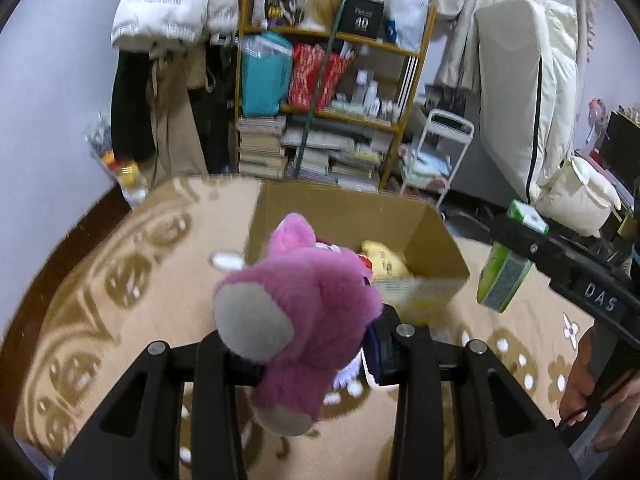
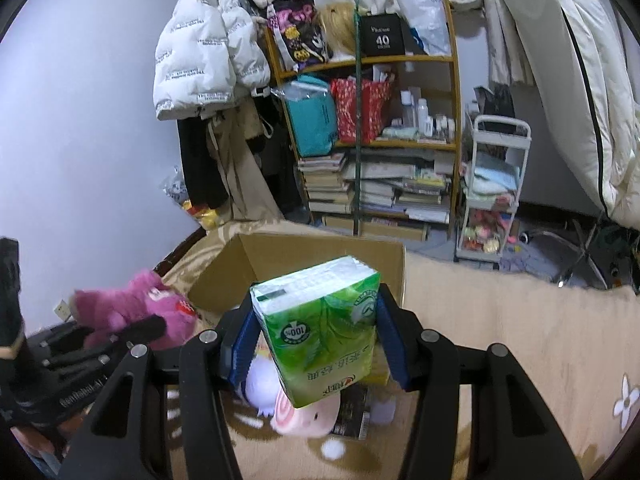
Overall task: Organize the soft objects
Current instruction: 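Lift the pink bear and tissue pack over the box with both grippers, then open both grippers to drop the bear and tissue pack into the box, then move both grippers down toward the purple doll and pink swirl cushion, then grasp the purple-clad doll with the left gripper while the right grasps the pink swirl cushion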
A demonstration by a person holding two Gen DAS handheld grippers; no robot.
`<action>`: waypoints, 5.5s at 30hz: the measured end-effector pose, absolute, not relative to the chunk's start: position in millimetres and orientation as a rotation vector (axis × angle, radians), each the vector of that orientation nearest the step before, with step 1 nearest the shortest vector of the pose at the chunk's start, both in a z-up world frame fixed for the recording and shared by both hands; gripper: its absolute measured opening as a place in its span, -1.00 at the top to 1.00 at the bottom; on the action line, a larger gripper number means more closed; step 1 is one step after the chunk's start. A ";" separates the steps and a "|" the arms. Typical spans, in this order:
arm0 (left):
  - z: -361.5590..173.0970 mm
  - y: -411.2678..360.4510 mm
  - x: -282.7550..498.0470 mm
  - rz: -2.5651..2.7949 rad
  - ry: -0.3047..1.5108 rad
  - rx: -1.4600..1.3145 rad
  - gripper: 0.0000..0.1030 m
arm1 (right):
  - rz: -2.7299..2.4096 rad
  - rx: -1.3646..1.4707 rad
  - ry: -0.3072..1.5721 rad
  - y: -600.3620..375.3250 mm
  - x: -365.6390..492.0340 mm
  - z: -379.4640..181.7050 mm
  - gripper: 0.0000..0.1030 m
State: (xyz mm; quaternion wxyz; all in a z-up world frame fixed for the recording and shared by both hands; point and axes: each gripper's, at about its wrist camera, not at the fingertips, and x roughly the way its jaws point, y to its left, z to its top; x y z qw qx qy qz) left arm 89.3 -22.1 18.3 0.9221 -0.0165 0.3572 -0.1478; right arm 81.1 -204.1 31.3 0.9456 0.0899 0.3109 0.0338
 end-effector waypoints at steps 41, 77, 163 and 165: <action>-31.1 -55.8 174.0 -0.258 0.676 0.149 -0.22 | 0.124 0.242 0.665 -223.4 147.8 -26.6 -0.53; -14.0 5.0 96.7 -0.157 0.784 0.072 -0.84 | 0.106 0.247 0.674 -193.1 58.1 -16.6 -1.00; -154.2 -79.0 181.0 -0.332 1.217 0.067 -0.99 | 0.090 0.027 1.017 -150.0 101.9 -132.1 -0.30; -154.0 -79.1 180.0 -0.330 1.216 0.068 -0.97 | 0.090 0.026 1.017 -147.4 101.7 -132.0 -0.25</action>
